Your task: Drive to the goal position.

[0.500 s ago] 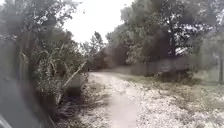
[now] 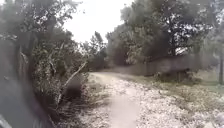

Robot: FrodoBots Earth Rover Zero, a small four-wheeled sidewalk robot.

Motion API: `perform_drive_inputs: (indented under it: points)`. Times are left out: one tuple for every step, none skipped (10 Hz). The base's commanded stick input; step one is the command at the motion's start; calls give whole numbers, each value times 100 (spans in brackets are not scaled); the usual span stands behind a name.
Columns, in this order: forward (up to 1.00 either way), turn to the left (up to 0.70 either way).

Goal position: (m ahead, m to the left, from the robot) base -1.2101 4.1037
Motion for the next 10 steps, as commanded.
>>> perform_drive_inputs:
  points:
    - [0,-70]
    - [0,-70]
    - [0,-70]
    - [0,-70]
    - [0,-70]
    - [0,-70]
    - [0,-70]
    - [0,-70]
    - [0,-70]
    - [0,-70]
